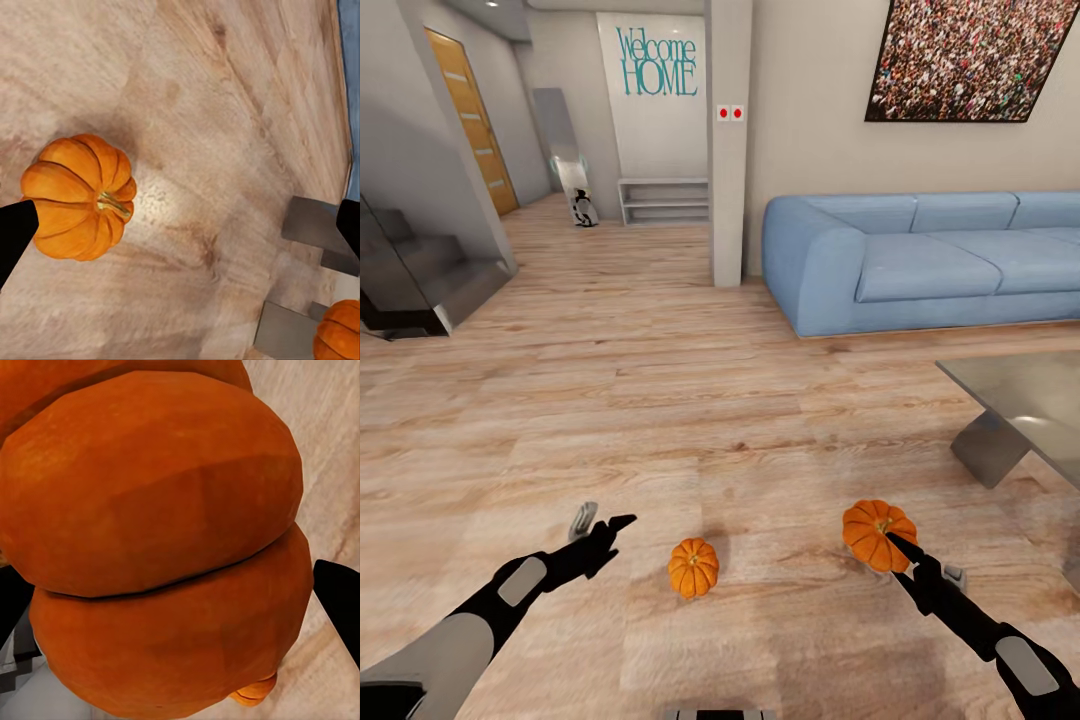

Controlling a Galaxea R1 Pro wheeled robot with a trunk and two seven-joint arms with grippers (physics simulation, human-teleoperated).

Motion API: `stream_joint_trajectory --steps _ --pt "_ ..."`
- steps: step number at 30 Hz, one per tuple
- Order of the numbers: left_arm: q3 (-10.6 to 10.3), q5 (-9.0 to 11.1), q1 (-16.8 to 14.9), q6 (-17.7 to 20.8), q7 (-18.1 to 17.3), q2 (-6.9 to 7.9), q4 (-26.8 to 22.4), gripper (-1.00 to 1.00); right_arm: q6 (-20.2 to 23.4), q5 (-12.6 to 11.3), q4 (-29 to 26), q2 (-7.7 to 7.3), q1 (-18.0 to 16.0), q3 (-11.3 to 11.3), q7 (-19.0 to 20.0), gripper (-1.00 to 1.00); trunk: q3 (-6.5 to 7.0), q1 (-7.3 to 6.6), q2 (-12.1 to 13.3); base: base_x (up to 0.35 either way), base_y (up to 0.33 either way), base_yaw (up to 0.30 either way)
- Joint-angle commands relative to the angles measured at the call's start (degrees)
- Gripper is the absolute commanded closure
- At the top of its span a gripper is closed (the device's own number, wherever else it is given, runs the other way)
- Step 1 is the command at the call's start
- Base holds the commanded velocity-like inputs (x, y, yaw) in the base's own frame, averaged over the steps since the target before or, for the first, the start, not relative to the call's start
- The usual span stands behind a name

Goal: Place each of the two pumpkins and all three candles from the living room inside a cabinet in the living room (use any cabinet), then make sure every cabinet is closed, and position the cauldron so it is next to a table in the living room.

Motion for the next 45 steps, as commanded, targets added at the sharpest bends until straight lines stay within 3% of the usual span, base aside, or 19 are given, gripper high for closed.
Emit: stream_joint_trajectory --steps 1,13,18,21,23,27,31,33,35,39,45 --pt "-0.4 0.6 0.0 -0.1 -0.1 0.08 0.0 -1.00 0.4 -0.3 0.0 0.02 0.0 -0.2 0.0 1.00 -0.04 -0.01 0.0 0.000 0.000 0.000" --pt "-0.2 0.8 0.1 -0.2 -2.2 0.53 -0.6 -1.00 0.5 -0.3 0.0 0.00 0.0 -0.2 0.1 1.00 -0.04 -0.01 0.0 0.000 0.000 0.000" --pt "-0.1 0.8 0.1 0.1 -3.2 0.59 -0.6 -1.00 1.0 -0.6 -2.1 0.05 0.0 -0.1 0.4 1.00 -1.15 0.12 -0.1 0.000 0.000 0.000" --pt "-0.1 0.8 0.1 0.0 -3.3 0.60 -0.6 -1.00 2.3 -0.8 -6.5 0.33 0.2 -0.1 0.6 1.00 -1.82 0.19 -0.1 0.000 0.000 0.000" --pt "-0.1 0.8 0.1 -0.2 -3.3 0.60 -0.6 -1.00 6.1 -0.9 -12.2 0.93 0.5 -0.1 0.5 1.00 -2.26 0.25 -0.2 0.000 0.000 0.000" --pt "-0.2 0.8 0.1 -0.3 -3.7 0.60 -0.6 -1.00 12.4 -0.8 -26.3 3.77 1.7 -0.5 -0.2 1.00 -3.15 0.35 -0.2 0.000 0.000 0.000" --pt "-0.2 0.8 0.1 -0.4 -4.0 0.60 -0.6 -1.00 18.6 -1.1 -38.5 5.85 4.5 -0.6 -4.1 1.00 -4.03 0.45 -0.3 0.000 0.000 0.000" --pt "-0.2 0.8 0.1 -0.4 -4.2 0.60 -0.6 -1.00 23.2 -1.0 -45.5 7.85 5.6 -1.0 -6.9 1.00 -4.48 0.50 -0.3 0.000 0.000 0.000" --pt "-0.2 0.8 0.1 -0.5 -4.3 0.60 -0.6 -1.00 25.3 -1.0 -48.5 8.98 6.0 -1.7 -9.4 1.00 -4.92 0.56 -0.3 0.000 0.000 0.000" --pt "-0.2 0.8 0.1 -0.4 -4.5 0.60 -0.7 -1.00 28.6 -1.1 -50.9 9.83 6.4 -2.1 -13.6 1.00 -5.81 0.66 -0.4 0.000 0.000 0.000" --pt "-0.2 0.8 0.1 -0.3 -5.0 0.60 -0.7 -1.00 28.6 -1.2 -51.4 10.01 6.5 -2.4 -15.0 1.00 -7.13 0.81 -0.4 0.000 0.000 0.000"
